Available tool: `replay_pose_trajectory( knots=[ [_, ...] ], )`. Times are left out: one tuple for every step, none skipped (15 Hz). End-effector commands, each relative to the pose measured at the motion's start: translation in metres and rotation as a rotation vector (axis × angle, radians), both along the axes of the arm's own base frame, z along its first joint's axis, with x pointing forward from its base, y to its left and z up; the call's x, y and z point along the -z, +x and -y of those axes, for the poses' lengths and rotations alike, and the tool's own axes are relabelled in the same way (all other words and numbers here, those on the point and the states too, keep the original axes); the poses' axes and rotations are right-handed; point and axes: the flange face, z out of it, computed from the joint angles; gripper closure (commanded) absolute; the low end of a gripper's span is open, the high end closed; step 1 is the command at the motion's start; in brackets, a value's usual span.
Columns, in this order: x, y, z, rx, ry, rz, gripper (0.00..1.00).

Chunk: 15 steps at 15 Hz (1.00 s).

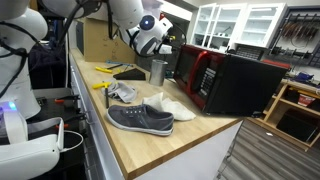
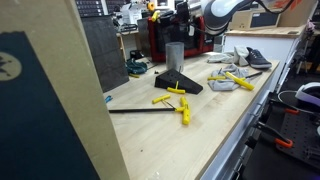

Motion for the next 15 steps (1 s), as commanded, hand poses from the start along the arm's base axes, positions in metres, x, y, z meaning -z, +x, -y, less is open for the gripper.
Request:
replay_pose_trajectory(
  knots=[
    [-0.006, -0.002, 0.001, 0.002, 0.02, 0.032, 0.97],
    [-0.012, -0.005, -0.002, -0.002, 0.022, 0.032, 0.97],
    [-0.015, -0.007, -0.004, -0.004, 0.017, 0.03, 0.97],
    [-0.019, -0.01, -0.009, -0.01, 0.01, 0.028, 0.97],
    [-0.023, -0.013, -0.014, -0.018, 0.005, 0.03, 0.97],
    [-0.027, -0.016, -0.019, -0.02, -0.006, 0.027, 0.97],
    [-0.028, -0.022, -0.027, -0.03, -0.005, 0.013, 0.97],
    [-0.031, -0.026, -0.033, -0.036, -0.009, 0.004, 0.97],
    [-0.031, -0.033, -0.04, -0.042, -0.015, -0.014, 0.97],
    [-0.031, -0.039, -0.047, -0.049, -0.02, -0.029, 0.97],
    [-0.032, -0.046, -0.05, -0.05, -0.032, -0.045, 0.97],
    [-0.034, -0.052, -0.054, -0.047, -0.047, -0.057, 0.97],
    [-0.036, -0.058, -0.055, -0.045, -0.06, -0.059, 0.97],
    [-0.039, -0.063, -0.055, -0.043, -0.076, -0.06, 0.97],
    [-0.045, -0.067, -0.055, -0.039, -0.089, -0.053, 0.97]
  ],
)
